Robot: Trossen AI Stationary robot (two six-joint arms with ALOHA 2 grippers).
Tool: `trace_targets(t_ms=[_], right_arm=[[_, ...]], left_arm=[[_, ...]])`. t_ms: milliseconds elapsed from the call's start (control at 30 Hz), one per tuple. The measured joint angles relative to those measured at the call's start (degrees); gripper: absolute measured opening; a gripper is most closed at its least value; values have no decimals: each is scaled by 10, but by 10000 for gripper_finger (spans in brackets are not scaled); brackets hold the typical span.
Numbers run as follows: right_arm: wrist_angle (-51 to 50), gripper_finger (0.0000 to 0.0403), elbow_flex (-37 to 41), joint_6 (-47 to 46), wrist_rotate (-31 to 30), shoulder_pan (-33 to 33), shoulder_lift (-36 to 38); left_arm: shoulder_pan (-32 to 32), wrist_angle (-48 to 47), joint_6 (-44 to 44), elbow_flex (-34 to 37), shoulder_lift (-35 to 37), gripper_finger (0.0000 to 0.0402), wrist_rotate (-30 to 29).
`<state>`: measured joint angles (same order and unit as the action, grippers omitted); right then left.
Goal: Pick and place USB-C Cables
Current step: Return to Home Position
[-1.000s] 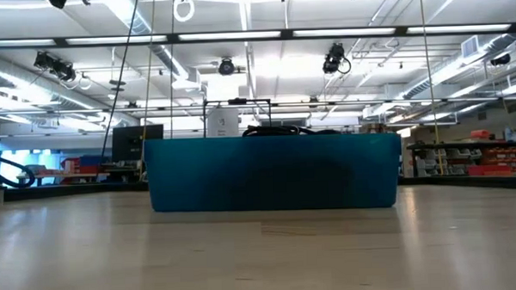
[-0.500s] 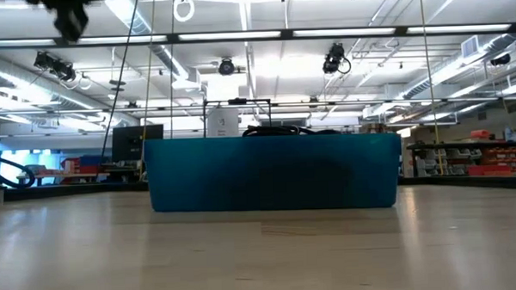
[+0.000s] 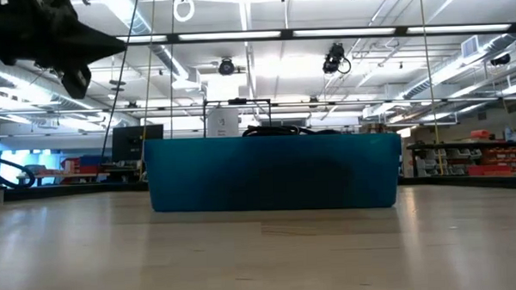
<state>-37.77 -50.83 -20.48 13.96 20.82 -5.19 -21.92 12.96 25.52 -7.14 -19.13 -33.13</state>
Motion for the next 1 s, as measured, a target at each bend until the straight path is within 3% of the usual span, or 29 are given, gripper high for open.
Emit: trace_targets(t_ms=[167, 300, 400, 567, 700, 833, 1000], right_arm=[[23, 17, 0, -15, -97, 0, 0], [33, 27, 0, 21, -87, 0, 0], [36, 28, 0, 42, -78, 0, 0], [33, 26, 0, 33, -39, -1, 0], [-14, 27, 0, 64, 59, -2, 0], [-74, 27, 0, 64, 93, -2, 0], [-63, 29, 23, 123, 115, -2, 28]], left_arm=[[46, 18, -36, 0, 5, 4, -3], [56, 50, -1, 0, 5, 18, -3], [57, 43, -55, 0, 4, 28, -3], [57, 29, -195, 0, 4, 32, -3], [64, 30, -292, 0, 4, 30, -20], [93, 30, -294, 0, 4, 28, -21], [144, 3, -282, 1, 4, 31, -12]])
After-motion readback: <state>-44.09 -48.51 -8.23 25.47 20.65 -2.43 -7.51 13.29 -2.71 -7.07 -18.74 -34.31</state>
